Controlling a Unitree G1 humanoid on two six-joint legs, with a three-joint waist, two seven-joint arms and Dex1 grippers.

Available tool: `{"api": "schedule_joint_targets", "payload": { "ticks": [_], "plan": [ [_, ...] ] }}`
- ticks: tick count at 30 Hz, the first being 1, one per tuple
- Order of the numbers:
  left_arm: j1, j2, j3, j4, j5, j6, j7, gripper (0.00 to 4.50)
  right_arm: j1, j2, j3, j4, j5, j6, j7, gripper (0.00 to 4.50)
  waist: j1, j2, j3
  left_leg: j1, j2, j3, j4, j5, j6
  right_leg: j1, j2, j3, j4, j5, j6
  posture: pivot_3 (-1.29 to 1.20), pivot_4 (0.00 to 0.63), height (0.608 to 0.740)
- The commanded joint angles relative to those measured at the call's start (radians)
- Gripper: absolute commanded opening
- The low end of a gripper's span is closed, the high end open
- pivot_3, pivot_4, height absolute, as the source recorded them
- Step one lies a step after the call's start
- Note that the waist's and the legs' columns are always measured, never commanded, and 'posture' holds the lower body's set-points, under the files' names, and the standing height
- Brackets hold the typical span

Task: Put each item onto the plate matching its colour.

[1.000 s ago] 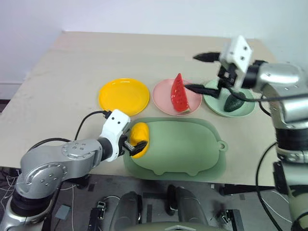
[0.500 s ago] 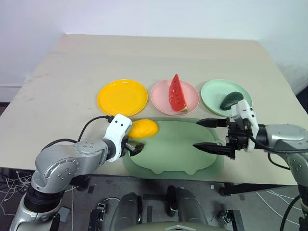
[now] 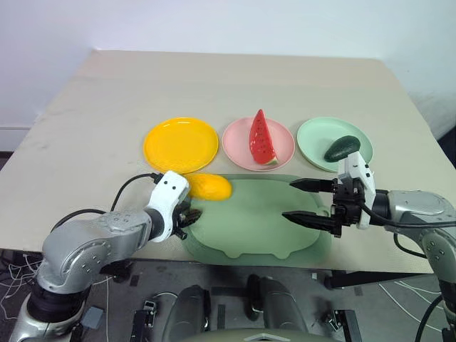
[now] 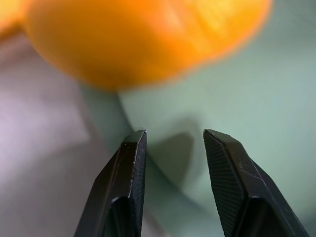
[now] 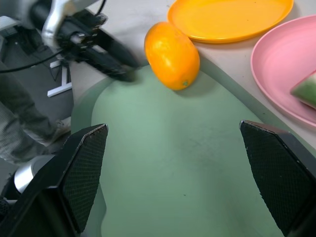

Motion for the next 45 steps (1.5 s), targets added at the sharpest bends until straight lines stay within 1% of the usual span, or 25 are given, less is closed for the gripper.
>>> {"api": "schedule_joint_targets", "payload": {
  "ticks": [1,4,6,10,11,13,14,16,19,22,25,29,32,36,40,45],
  "plan": [
    [0.048,0.076,0.057,-0.086,-0.019,-0.034,-0.1,1.85,-0.016,-0.009,0.004,-0.004,-0.007,-0.023,-0.004,4.5,0.0,0.0,0.0,0.0,0.0,0.0,0.0,0.0,0.0,0.0,0.0,0.0,0.0,-0.001,-0.001,0.0,0.15,0.74],
    [0.06,0.166,0.123,-0.101,-0.026,-0.093,-0.22,2.41,-0.029,-0.001,0.024,0.013,-0.024,-0.033,-0.011,4.5,0.002,0.0,0.0,0.0,0.0,0.0,0.0,0.0,0.0,0.0,0.0,0.0,0.0,-0.001,-0.001,0.0,0.15,0.74],
    [0.028,0.205,0.152,-0.073,-0.029,-0.128,-0.284,3.07,-0.037,0.001,0.034,0.022,-0.028,-0.038,-0.014,4.5,0.004,0.0,0.001,-0.001,0.0,0.0,0.0,0.0,0.0,-0.001,0.0,-0.001,-0.001,-0.001,-0.002,0.0,0.15,0.74],
    [-0.058,0.323,0.145,0.016,0.042,-0.251,-0.478,4.42,-0.053,0.009,0.053,0.035,-0.038,-0.047,-0.019,4.5,0.002,0.0,0.001,-0.002,0.0,0.0,0.0,0.0,0.0,-0.001,0.0,-0.001,-0.002,-0.001,-0.002,0.0,0.15,0.74],
    [-0.083,0.367,0.118,0.067,0.096,-0.32,-0.557,4.49,-0.057,0.013,0.055,0.038,-0.039,-0.05,-0.02,4.5,0.001,0.0,0.001,-0.002,0.0,0.0,0.0,0.0,0.0,-0.001,0.0,-0.001,-0.002,-0.001,-0.002,0.0,0.15,0.74],
    [-0.136,0.434,0.05,0.166,0.207,-0.448,-0.685,4.49,-0.063,0.022,0.061,0.043,-0.042,-0.055,-0.025,4.5,0.0,0.0,0.001,-0.002,0.0,0.001,-0.001,0.0,0.0,-0.003,0.0,-0.001,-0.002,-0.001,-0.002,0.0,0.15,0.74],
    [-0.175,0.445,0.009,0.221,0.254,-0.508,-0.746,4.49,-0.064,0.026,0.064,0.044,-0.046,-0.06,-0.029,4.5,0.001,0.0,0.001,-0.003,0.0,0.001,-0.002,0.0,0.0,-0.003,0.001,-0.001,-0.002,-0.001,-0.002,0.0,0.15,0.74],
    [-0.244,0.431,-0.054,0.313,0.302,-0.587,-0.846,4.49,-0.065,0.035,0.071,0.045,-0.053,-0.068,-0.038,4.5,0.001,0.001,0.001,-0.003,0.0,0.002,-0.002,0.0,0.0,-0.003,0.001,-0.001,-0.002,-0.001,-0.002,0.0,0.15,0.74],
    [-0.354,0.385,-0.16,0.463,0.394,-0.702,-0.997,4.49,-0.055,0.052,0.071,0.037,-0.056,-0.077,-0.06,4.5,0.004,0.0,0.001,-0.004,-0.001,0.001,-0.002,0.0,0.0,-0.003,0.0,-0.001,-0.003,-0.001,-0.002,0.0,0.15,0.74],
    [-0.465,0.324,-0.249,0.615,0.495,-0.804,-1.109,4.49,-0.036,0.067,0.068,0.021,-0.061,-0.087,-0.085,4.5,0.002,0.0,0.001,-0.009,-0.001,0.001,-0.001,-0.001,0.001,-0.006,0.0,-0.002,-0.004,-0.001,-0.001,0.0,0.15,0.74],
    [-0.568,0.259,-0.306,0.759,0.55,-0.874,-1.232,4.49,-0.013,0.089,0.067,0.0,-0.066,-0.096,-0.115,4.5,0.002,0.0,0.001,-0.016,-0.001,0.002,0.002,0.0,0.001,-0.01,0.0,-0.005,-0.003,0.004,-0.002,0.0,0.15,0.74],
    [-0.685,0.19,-0.344,0.914,0.606,-0.938,-1.364,4.49,0.027,0.112,0.07,-0.032,-0.078,-0.111,-0.152,4.5,0.0,0.0,0.001,-0.016,-0.001,0.002,0.003,0.0,0.001,-0.01,0.0,-0.005,-0.003,0.003,-0.001,0.0,0.15,0.74],
    [-0.751,0.148,-0.371,0.995,0.655,-0.992,-1.437,4.49,0.053,0.131,0.062,-0.053,-0.076,-0.117,-0.179,4.5,0.001,0.0,0.001,-0.016,-0.001,0.002,0.003,-0.001,0.002,-0.01,0.0,-0.005,-0.003,0.003,-0.001,0.0,0.15,0.74],
    [-0.799,0.1,-0.393,1.069,0.708,-1.05,-1.505,4.49,0.072,0.148,0.064,-0.068,-0.081,-0.123,-0.206,4.5,0.0,0.0,0.001,-0.015,-0.001,0.001,0.004,-0.001,0.002,-0.009,0.0,-0.005,-0.001,0.003,-0.001,0.0,0.15,0.74],
    [-0.827,0.075,-0.44,1.109,0.719,-1.08,-1.515,4.49,0.081,0.162,0.068,-0.076,-0.079,-0.128,-0.226,4.5,0.0,0.0,0.001,-0.015,-0.001,0.001,0.005,-0.001,0.002,-0.009,0.0,-0.005,0.0,0.003,-0.001,0.0,0.15,0.74],
    [-0.821,0.044,-0.474,1.14,0.785,-1.149,-1.515,4.49,0.106,0.142,0.043,-0.096,-0.034,-0.103,-0.212,4.5,0.0,0.0,0.001,-0.015,-0.001,0.001,0.005,-0.001,0.002,-0.009,0.0,-0.005,0.0,0.003,-0.001,0.0,0.15,0.74]
  ]
}}
